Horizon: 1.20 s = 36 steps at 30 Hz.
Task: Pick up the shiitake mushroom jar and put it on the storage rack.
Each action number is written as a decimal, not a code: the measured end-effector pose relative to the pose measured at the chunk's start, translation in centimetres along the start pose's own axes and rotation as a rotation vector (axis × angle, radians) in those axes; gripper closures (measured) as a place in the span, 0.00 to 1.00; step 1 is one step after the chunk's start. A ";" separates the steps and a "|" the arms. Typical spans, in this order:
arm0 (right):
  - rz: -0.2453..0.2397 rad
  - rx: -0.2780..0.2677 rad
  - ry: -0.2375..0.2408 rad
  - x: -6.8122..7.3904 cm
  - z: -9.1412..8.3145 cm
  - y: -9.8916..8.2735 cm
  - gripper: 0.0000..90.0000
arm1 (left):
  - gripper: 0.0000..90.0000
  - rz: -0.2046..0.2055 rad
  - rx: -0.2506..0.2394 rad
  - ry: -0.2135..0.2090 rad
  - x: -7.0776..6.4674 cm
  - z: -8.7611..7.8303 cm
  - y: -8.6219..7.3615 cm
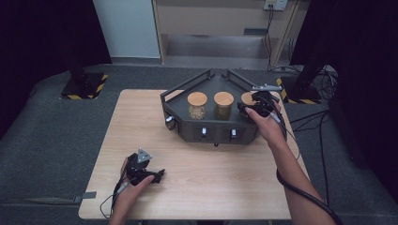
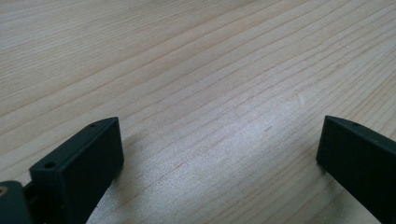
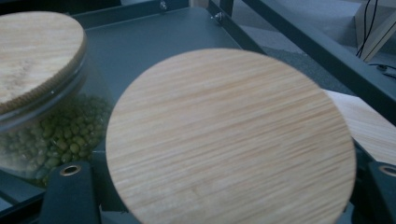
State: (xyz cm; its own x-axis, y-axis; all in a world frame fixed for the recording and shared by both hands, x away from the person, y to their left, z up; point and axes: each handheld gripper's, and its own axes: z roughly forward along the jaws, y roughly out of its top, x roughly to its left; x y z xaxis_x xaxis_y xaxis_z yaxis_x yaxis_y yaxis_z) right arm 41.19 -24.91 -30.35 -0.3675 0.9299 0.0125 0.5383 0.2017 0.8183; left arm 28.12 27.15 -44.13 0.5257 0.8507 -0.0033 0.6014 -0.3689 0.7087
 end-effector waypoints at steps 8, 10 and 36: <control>0.024 -0.011 0.011 -0.4 -0.4 -1.0 0.16 | 0.00 0.000 0.000 0.000 0.0 0.0 0.0; 0.025 -0.005 0.006 -0.4 -0.6 -1.0 0.15 | 0.00 0.000 0.000 0.000 0.0 0.0 0.0; -0.023 -0.114 0.038 0.0 -5.5 -3.7 0.06 | 0.00 0.000 0.000 0.000 0.0 0.0 0.0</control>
State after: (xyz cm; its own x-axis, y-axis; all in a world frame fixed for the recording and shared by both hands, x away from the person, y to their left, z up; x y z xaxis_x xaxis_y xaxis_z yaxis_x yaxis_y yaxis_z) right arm 35.01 -27.38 -30.26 -0.4085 0.9127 0.0131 0.4402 0.1844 0.8787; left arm 28.12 27.14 -44.13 0.5256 0.8507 -0.0028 0.6011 -0.3690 0.7089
